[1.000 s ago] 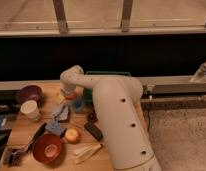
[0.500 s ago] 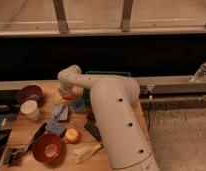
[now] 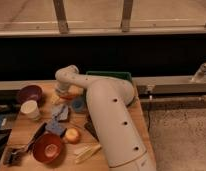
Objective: Place pepper in plastic cup
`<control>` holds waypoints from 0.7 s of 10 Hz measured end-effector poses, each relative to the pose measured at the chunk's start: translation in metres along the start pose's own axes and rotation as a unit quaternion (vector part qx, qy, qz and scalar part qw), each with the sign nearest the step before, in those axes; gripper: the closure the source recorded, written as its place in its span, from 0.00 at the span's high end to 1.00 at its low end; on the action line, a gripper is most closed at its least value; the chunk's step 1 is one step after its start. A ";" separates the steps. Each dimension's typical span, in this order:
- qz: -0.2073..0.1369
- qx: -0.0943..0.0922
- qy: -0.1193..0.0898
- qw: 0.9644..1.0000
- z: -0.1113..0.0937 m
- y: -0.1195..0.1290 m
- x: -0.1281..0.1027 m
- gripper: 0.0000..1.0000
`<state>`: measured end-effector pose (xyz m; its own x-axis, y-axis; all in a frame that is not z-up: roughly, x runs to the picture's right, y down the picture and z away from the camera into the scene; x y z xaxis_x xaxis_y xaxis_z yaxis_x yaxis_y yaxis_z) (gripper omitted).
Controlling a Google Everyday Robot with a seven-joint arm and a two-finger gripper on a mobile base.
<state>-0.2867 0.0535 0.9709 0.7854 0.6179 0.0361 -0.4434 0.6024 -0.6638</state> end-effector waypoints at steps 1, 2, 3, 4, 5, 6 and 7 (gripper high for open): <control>0.000 0.002 -0.002 1.000 -0.001 -0.002 0.002 0.48; 0.003 0.003 0.000 1.000 -0.004 -0.004 0.006 0.37; 0.005 0.005 0.001 1.000 -0.006 -0.005 0.009 0.26; 0.006 0.006 0.004 1.000 -0.007 -0.004 0.013 0.16; 0.007 0.007 0.005 1.000 -0.008 -0.004 0.015 0.06; 0.006 0.007 0.009 1.000 -0.009 -0.003 0.017 0.00; 0.005 0.009 0.009 1.000 -0.010 -0.003 0.018 0.00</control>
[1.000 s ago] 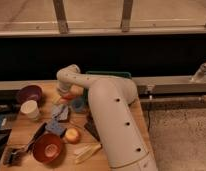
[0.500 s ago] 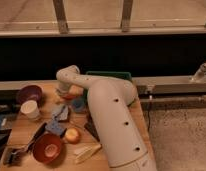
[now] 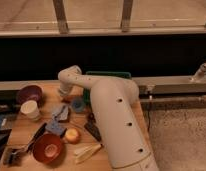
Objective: Place pepper in plastic cup
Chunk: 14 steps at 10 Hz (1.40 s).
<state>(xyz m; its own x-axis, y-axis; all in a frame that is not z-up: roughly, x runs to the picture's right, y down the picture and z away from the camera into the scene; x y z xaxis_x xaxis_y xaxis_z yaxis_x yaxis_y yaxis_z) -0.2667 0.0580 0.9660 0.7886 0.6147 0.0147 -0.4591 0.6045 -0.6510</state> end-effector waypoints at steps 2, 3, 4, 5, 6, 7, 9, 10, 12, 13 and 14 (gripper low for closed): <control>0.001 0.005 -0.005 1.000 -0.006 -0.003 -0.002 0.00; 0.004 0.006 -0.010 1.000 -0.014 -0.004 -0.007 0.00; 0.005 0.005 -0.016 1.000 -0.023 -0.006 -0.012 0.00; 0.005 0.004 -0.025 1.000 -0.037 -0.010 -0.018 0.00; 0.006 0.006 -0.040 0.999 -0.057 -0.016 -0.027 0.00; 0.007 0.009 -0.055 0.998 -0.074 -0.023 -0.033 0.00; 0.014 0.021 -0.090 0.996 -0.113 -0.035 -0.044 0.00; 0.021 0.026 -0.101 0.994 -0.125 -0.040 -0.042 0.00; 0.046 0.035 -0.123 0.991 -0.147 -0.043 -0.022 0.00; 0.063 0.040 -0.131 0.989 -0.158 -0.044 -0.006 0.00; 0.076 0.043 -0.134 0.987 -0.165 -0.043 0.007 0.00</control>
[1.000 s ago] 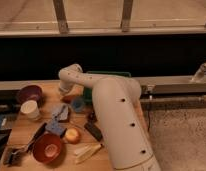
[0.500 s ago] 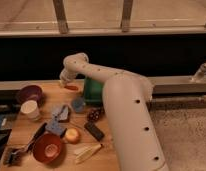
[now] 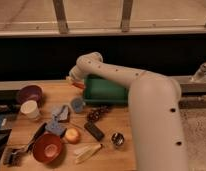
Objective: Place pepper in plastic cup
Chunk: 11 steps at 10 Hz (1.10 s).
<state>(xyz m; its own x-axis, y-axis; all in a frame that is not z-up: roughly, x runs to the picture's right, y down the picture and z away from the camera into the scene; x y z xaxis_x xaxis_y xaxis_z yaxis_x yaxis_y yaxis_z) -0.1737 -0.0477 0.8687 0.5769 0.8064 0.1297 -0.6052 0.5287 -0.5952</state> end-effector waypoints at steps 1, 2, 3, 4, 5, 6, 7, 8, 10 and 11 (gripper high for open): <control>0.012 0.002 -0.002 1.000 -0.009 0.003 0.008 0.00; 0.020 0.002 -0.004 1.000 -0.018 0.011 0.011 0.00; 0.023 0.001 -0.008 1.000 -0.021 0.017 0.010 0.00; 0.025 -0.001 -0.011 1.000 -0.023 0.021 0.008 0.00; 0.025 -0.008 -0.014 1.000 -0.021 0.029 0.001 0.00; 0.022 -0.014 -0.016 1.000 -0.017 0.036 -0.006 0.00; 0.017 -0.024 -0.015 0.999 -0.011 0.045 -0.016 0.00; 0.010 -0.032 -0.010 0.999 -0.002 0.058 -0.023 0.00; -0.004 -0.049 0.015 0.999 0.014 0.087 -0.026 0.00; -0.002 -0.056 0.024 0.998 0.020 0.096 -0.022 0.00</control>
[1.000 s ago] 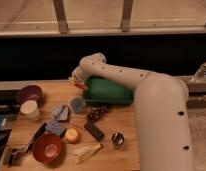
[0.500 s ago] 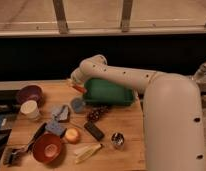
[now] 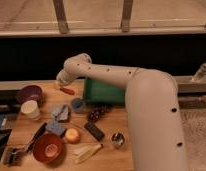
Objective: Place pepper in plastic cup
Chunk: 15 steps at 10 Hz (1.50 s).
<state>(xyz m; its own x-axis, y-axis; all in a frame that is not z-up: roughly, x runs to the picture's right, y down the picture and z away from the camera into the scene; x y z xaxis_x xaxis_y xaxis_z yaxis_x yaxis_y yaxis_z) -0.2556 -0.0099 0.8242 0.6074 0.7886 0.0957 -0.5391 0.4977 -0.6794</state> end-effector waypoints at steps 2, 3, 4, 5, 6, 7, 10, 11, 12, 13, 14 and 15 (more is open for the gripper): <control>0.019 -0.004 0.012 1.000 0.009 0.007 0.013 0.00; 0.030 -0.005 0.016 0.999 0.015 0.012 0.020 0.00; 0.048 0.000 0.022 0.999 0.017 0.011 0.031 0.00; 0.059 0.005 0.026 0.998 0.019 0.008 0.038 0.00; 0.070 0.010 0.031 0.997 0.020 0.003 0.045 0.00; 0.079 0.012 0.036 0.996 0.023 0.001 0.050 0.00; 0.103 0.023 0.037 0.994 0.027 -0.013 0.062 0.00; 0.111 0.026 0.033 0.993 0.029 -0.021 0.064 0.00; 0.120 0.029 0.025 0.992 0.029 -0.029 0.066 0.00; 0.127 0.033 0.016 0.991 0.027 -0.037 0.068 0.00; 0.132 0.037 0.008 0.991 0.025 -0.044 0.069 0.00; 0.136 0.039 -0.001 0.990 0.024 -0.049 0.069 0.00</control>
<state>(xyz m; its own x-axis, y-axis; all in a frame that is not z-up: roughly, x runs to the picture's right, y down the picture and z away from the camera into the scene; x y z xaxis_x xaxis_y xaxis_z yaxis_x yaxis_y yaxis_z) -0.2012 0.0287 0.8817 0.4325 0.8979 -0.0818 -0.7265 0.2933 -0.6214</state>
